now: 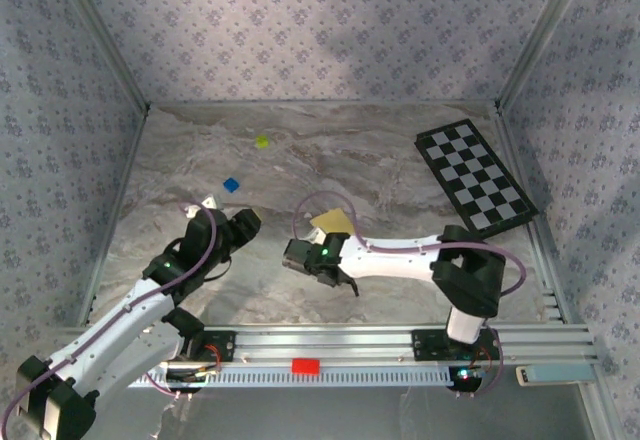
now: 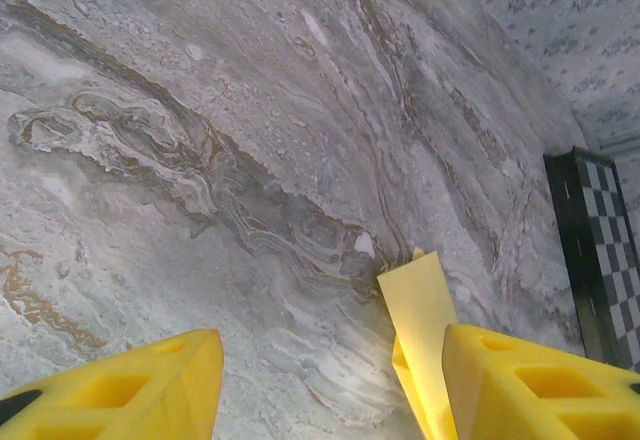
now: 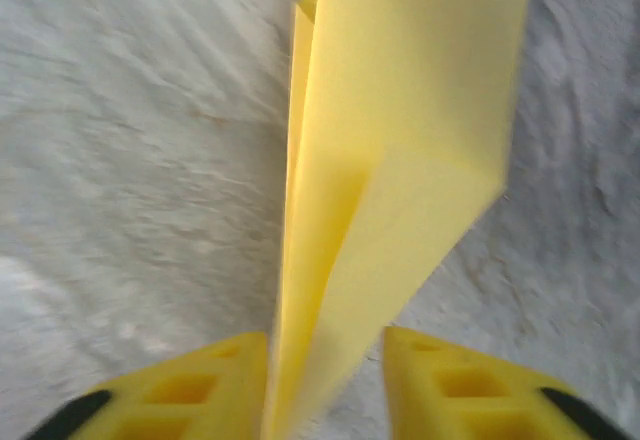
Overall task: Fold a paper plane with a square sheet of paper (pick it up from the middle)
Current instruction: Turn over the paper at the center of the table, then rotate the paper at the center of the table.
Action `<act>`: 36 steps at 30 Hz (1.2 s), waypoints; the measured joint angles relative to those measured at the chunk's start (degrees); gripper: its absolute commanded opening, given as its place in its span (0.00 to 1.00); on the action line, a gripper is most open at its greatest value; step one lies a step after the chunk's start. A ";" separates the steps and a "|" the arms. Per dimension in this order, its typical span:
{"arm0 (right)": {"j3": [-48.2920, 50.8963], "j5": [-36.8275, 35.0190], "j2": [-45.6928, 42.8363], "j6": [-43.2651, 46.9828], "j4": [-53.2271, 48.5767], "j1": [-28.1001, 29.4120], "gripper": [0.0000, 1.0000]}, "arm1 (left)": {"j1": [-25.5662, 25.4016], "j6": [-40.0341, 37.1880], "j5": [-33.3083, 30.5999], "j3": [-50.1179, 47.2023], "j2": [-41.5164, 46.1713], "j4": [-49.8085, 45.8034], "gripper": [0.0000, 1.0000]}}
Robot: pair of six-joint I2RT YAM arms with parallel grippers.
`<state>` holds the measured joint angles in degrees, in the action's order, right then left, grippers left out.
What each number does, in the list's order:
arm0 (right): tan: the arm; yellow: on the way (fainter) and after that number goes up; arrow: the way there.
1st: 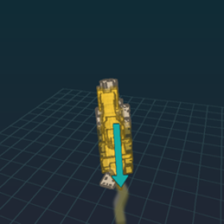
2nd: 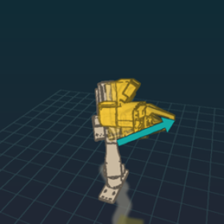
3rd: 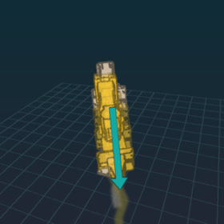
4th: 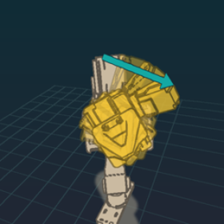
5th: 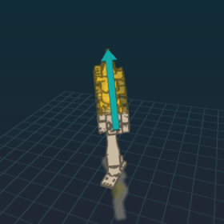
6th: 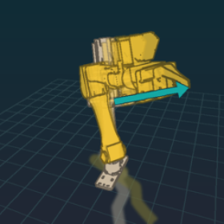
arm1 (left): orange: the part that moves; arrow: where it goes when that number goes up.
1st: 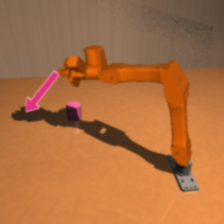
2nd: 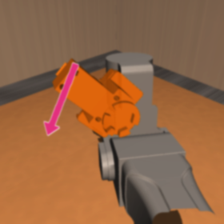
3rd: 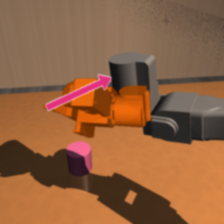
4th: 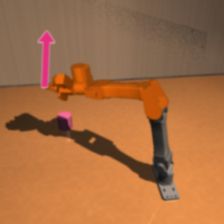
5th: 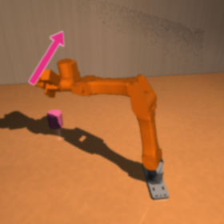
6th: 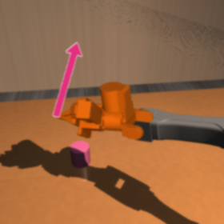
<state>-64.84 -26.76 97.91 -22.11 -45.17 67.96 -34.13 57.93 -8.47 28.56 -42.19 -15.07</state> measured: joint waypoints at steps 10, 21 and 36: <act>17.20 29.99 -22.60 -3.69 21.03 -27.28 0.37 | 0.02 -2.36 7.52 0.90 -6.43 1.79 0.57; 25.18 56.04 -16.13 -13.07 37.64 -37.79 0.16 | 0.02 -2.38 13.20 0.96 -14.27 4.83 0.51; 25.03 61.22 -6.51 -17.16 43.78 -35.23 0.12 | 0.00 -2.36 16.04 3.54 -17.51 6.36 0.50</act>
<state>-39.81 34.46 91.39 -39.27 -1.39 32.73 -34.13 55.57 7.57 32.10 -59.70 -8.71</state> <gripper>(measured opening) 0.120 0.511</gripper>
